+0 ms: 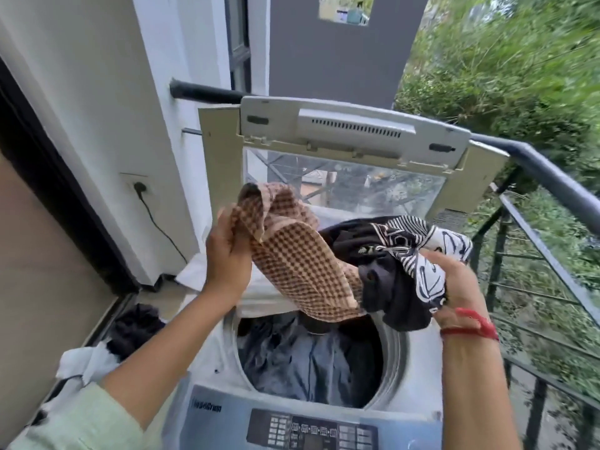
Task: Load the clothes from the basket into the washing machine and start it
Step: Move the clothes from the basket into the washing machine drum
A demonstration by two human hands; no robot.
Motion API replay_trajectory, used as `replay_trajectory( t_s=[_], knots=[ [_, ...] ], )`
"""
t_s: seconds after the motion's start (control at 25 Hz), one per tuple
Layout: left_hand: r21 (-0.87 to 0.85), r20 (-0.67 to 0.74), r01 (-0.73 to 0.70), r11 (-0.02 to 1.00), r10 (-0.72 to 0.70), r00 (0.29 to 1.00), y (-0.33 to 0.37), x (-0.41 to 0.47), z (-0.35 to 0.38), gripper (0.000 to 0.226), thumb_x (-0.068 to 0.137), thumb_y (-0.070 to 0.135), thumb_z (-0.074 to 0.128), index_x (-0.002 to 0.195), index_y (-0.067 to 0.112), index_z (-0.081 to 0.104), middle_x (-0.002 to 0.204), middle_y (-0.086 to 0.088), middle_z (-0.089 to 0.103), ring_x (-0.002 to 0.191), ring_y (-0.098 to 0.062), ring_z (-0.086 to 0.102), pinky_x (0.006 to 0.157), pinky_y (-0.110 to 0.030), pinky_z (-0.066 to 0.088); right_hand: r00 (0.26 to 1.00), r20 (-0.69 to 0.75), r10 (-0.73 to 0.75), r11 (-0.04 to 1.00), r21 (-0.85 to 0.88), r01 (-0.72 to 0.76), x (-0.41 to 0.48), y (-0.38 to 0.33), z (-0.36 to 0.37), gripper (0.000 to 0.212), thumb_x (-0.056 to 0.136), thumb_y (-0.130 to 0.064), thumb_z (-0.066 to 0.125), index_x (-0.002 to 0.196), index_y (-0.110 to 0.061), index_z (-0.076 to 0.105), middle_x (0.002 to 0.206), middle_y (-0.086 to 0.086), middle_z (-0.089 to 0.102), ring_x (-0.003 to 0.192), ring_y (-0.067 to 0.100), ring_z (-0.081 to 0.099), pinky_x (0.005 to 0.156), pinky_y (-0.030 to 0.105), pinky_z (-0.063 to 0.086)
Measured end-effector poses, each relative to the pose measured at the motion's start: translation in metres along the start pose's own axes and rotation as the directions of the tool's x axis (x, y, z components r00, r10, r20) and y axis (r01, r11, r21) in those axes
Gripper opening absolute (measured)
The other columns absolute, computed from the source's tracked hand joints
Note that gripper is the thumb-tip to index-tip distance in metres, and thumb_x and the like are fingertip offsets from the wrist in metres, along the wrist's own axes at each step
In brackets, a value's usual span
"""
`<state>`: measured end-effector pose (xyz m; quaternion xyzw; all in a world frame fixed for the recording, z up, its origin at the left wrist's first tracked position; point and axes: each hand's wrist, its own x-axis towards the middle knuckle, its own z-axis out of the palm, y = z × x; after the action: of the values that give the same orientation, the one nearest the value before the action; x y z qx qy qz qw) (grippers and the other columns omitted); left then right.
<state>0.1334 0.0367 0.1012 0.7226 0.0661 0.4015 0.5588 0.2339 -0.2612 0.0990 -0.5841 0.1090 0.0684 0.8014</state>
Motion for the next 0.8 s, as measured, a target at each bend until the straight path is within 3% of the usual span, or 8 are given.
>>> replay_trajectory(
  t_s=[0.08, 0.2, 0.32, 0.44, 0.52, 0.64, 0.72, 0.8],
  knots=[
    [0.049, -0.114, 0.068, 0.997, -0.062, 0.992, -0.006, 0.014, -0.006, 0.026, 0.092, 0.035, 0.040, 0.102, 0.021, 0.060, 0.105, -0.012, 0.062, 0.098, -0.024, 0.060, 0.088, -0.044, 0.048, 0.994, -0.109, -0.006, 0.999, -0.037, 0.002, 0.003, -0.001, -0.013, 0.037, 0.063, -0.006, 0.074, 0.100, -0.005, 0.071, 0.108, 0.017, 0.068, 0.085, 0.027, 0.069, 0.075, 0.035, 0.057],
    [0.312, 0.133, 0.216, 0.925, -0.267, 0.954, -0.020, 0.019, 0.018, 0.029, 0.097, 0.024, 0.038, 0.118, 0.017, 0.057, 0.114, -0.012, 0.064, 0.104, -0.027, 0.059, 0.093, -0.043, 0.047, 0.995, -0.102, -0.004, 0.998, -0.059, -0.002, 0.000, 0.000, -0.020, 0.039, 0.066, 0.002, 0.068, 0.105, -0.002, 0.068, 0.109, 0.024, 0.066, 0.089, 0.031, 0.067, 0.085, 0.047, 0.054],
    [0.574, 0.424, 0.203, 0.793, -0.500, 0.755, -0.061, -0.011, 0.056, 0.033, 0.097, 0.040, 0.035, 0.123, 0.026, 0.051, 0.121, -0.006, 0.063, 0.107, -0.027, 0.058, 0.095, -0.047, 0.045, 1.000, -0.007, -0.025, 0.997, -0.079, 0.024, -0.015, -0.010, -0.017, 0.030, 0.075, 0.002, 0.061, 0.104, -0.001, 0.067, 0.095, 0.016, 0.072, 0.082, 0.027, 0.070, 0.081, 0.042, 0.057],
    [0.703, 0.685, -0.056, 0.709, -0.654, 0.321, -0.087, -0.040, 0.070, 0.069, 0.080, 0.065, 0.049, 0.137, 0.027, 0.040, 0.142, -0.002, 0.047, 0.126, -0.023, 0.046, 0.104, -0.044, 0.037, 0.988, 0.148, -0.044, 0.992, -0.111, 0.061, -0.039, -0.039, -0.012, 0.023, 0.081, 0.002, 0.057, 0.102, -0.003, 0.066, 0.082, 0.010, 0.074, 0.070, 0.023, 0.071, 0.068, 0.034, 0.059],
    [0.602, 0.744, -0.003, 0.798, -0.560, 0.365, -0.075, -0.045, 0.068, 0.091, 0.065, 0.079, 0.053, 0.141, 0.032, 0.031, 0.147, 0.000, 0.037, 0.132, -0.019, 0.039, 0.107, -0.042, 0.035, 0.983, 0.171, -0.073, 0.936, -0.330, 0.127, -0.050, -0.050, -0.004, 0.018, 0.081, 0.002, 0.061, 0.096, -0.008, 0.065, 0.074, 0.006, 0.073, 0.062, 0.020, 0.069, 0.062, 0.033, 0.059],
    [0.014, 0.635, 0.570, 0.821, -0.448, 0.629, -0.038, -0.046, 0.061, 0.102, 0.050, 0.090, 0.050, 0.139, 0.046, 0.026, 0.148, 0.005, 0.034, 0.134, -0.018, 0.033, 0.106, -0.049, 0.031, 0.952, 0.200, -0.230, 0.590, -0.749, 0.300, -0.061, -0.023, 0.027, 0.026, 0.081, -0.008, 0.062, 0.105, -0.018, 0.058, 0.083, 0.006, 0.070, 0.072, 0.024, 0.067, 0.069, 0.038, 0.057],
    [-0.303, 0.681, 0.833, 0.463, -0.506, 0.530, -0.021, -0.052, 0.057, 0.108, 0.048, 0.089, 0.053, 0.142, 0.044, 0.025, 0.147, -0.004, 0.040, 0.131, -0.030, 0.042, 0.093, -0.053, 0.044, 0.872, 0.327, -0.365, 0.226, -0.877, 0.424, -0.073, 0.024, 0.056, 0.037, 0.078, -0.016, 0.060, 0.114, -0.019, 0.051, 0.087, 0.009, 0.067, 0.078, 0.031, 0.064, 0.067, 0.039, 0.051],
    [-0.298, 0.682, 0.910, 0.286, -0.603, 0.413, -0.013, -0.061, 0.056, 0.086, 0.065, 0.076, 0.053, 0.134, 0.024, 0.046, 0.123, -0.014, 0.062, 0.110, -0.032, 0.061, 0.069, -0.034, 0.056, 0.792, 0.502, -0.347, -0.011, -0.847, 0.532, -0.093, 0.077, 0.084, 0.041, 0.072, -0.016, 0.060, 0.111, -0.017, 0.049, 0.088, 0.011, 0.063, 0.080, 0.035, 0.062, 0.063, 0.041, 0.050]
  ],
)
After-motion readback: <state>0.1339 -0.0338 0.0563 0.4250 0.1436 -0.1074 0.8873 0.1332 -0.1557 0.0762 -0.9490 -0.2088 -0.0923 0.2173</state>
